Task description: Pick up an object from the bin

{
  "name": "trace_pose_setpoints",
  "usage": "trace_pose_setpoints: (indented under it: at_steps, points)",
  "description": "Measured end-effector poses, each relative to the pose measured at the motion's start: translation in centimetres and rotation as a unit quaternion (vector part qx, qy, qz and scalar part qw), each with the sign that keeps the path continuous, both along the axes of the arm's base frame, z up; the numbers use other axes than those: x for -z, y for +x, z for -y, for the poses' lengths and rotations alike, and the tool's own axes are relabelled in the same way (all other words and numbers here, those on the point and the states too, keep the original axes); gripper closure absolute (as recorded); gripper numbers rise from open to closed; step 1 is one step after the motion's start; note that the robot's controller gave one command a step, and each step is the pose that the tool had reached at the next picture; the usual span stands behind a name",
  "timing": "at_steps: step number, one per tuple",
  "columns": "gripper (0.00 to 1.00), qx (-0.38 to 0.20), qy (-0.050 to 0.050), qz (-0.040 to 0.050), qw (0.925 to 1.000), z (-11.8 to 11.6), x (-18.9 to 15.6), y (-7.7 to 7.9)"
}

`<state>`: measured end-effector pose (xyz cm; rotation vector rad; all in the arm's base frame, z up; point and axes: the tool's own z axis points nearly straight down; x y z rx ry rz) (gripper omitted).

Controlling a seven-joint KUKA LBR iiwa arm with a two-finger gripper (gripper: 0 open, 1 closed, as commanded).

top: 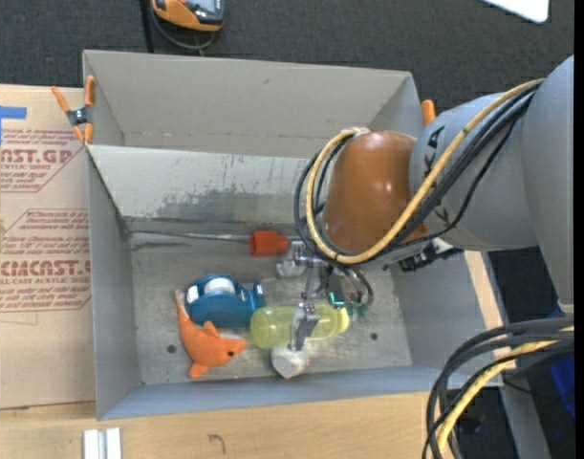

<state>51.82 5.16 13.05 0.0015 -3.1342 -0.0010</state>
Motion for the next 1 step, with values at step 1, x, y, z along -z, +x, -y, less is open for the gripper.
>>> trace_pose_setpoints:
  at_steps: [1]
  points:
    - [0.00, 0.000, 0.000, 0.0010, 1.0000, 0.00, -0.21, 0.03]
